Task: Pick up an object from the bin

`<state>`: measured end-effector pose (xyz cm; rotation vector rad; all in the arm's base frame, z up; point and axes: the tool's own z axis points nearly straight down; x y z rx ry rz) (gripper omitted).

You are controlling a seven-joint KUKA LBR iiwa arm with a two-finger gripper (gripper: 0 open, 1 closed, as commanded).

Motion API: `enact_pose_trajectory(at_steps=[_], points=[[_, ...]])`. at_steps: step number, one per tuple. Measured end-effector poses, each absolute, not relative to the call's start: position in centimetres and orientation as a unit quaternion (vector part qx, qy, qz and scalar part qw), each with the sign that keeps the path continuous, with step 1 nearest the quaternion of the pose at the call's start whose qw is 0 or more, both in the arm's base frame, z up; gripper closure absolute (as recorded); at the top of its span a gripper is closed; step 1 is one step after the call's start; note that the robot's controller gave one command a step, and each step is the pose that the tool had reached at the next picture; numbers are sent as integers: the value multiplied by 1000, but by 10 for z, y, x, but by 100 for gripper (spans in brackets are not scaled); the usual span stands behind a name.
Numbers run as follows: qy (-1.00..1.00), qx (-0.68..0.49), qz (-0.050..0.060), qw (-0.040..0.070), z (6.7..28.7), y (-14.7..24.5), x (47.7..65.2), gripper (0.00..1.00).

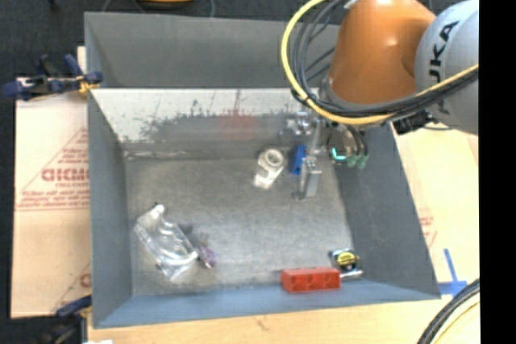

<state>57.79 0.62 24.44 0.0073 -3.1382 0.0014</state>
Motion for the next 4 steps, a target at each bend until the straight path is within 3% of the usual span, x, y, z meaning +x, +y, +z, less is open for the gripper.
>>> enact_pose_trajectory(at_steps=[1, 2, 3, 4], points=[[-1000, 21, 1, 4, 184, -30, 485, 0], [-973, 230, 1, -1, 89, -82, 486, 0], [-924, 383, 3, -6, 72, -69, 475, 0], [-882, 472, 0, -3, 80, 6, 505, 0]])
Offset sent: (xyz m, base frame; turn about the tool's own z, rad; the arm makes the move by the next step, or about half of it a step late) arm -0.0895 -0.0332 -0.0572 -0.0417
